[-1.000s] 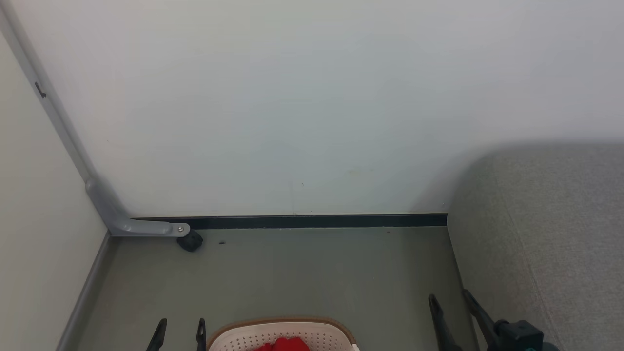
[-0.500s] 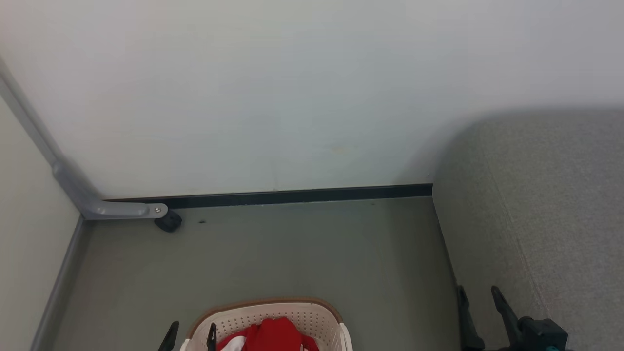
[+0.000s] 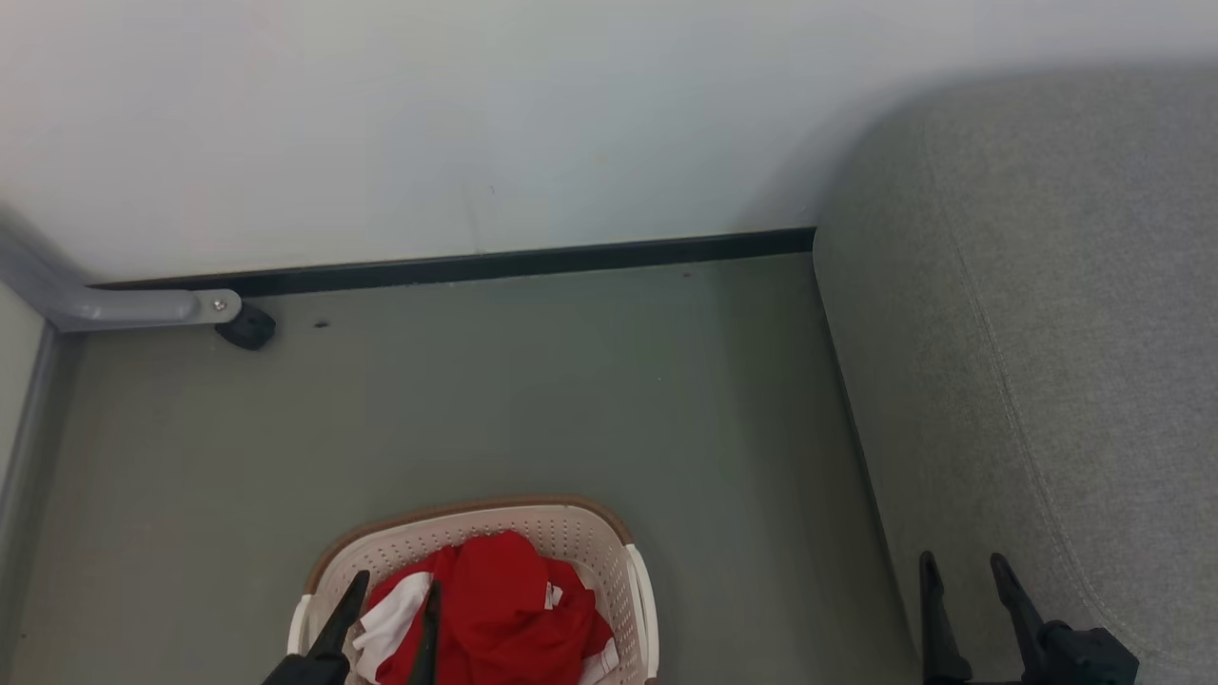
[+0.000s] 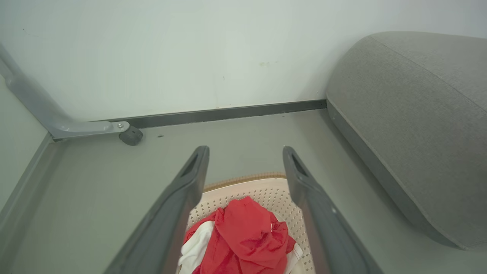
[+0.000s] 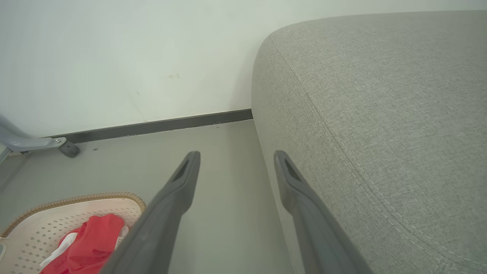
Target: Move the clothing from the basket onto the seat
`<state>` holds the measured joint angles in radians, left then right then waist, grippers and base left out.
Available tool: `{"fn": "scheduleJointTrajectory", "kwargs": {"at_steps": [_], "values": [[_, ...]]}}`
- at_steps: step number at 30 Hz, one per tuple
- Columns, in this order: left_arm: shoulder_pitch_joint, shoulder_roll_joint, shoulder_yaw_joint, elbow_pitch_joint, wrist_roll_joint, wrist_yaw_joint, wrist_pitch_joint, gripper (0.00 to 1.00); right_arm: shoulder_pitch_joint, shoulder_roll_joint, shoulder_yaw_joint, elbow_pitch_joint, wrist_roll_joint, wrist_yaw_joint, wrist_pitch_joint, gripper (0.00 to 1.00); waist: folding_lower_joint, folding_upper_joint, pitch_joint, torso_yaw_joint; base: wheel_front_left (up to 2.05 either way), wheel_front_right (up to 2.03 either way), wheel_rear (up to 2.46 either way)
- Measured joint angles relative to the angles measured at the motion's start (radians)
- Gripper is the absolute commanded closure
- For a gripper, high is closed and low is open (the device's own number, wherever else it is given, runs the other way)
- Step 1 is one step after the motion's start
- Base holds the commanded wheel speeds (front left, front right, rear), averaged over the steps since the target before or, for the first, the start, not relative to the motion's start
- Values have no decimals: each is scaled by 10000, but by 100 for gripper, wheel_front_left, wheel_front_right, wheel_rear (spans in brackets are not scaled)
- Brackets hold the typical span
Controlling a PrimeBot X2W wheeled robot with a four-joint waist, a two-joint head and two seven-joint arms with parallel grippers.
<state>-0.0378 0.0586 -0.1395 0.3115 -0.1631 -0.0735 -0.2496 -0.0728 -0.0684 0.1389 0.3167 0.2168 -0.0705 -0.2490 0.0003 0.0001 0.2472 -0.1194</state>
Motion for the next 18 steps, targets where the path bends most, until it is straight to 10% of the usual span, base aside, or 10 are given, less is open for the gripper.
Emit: {"fn": "scheduleJointTrajectory", "kwargs": {"at_steps": [18], "values": [[-2638, 1252, -874, 2115, 1204, -420, -2, 0, -90, 63, 345, -1526, -477, -84, -2, 0, 0, 1, 2708, -545, 0, 0, 0]]}}
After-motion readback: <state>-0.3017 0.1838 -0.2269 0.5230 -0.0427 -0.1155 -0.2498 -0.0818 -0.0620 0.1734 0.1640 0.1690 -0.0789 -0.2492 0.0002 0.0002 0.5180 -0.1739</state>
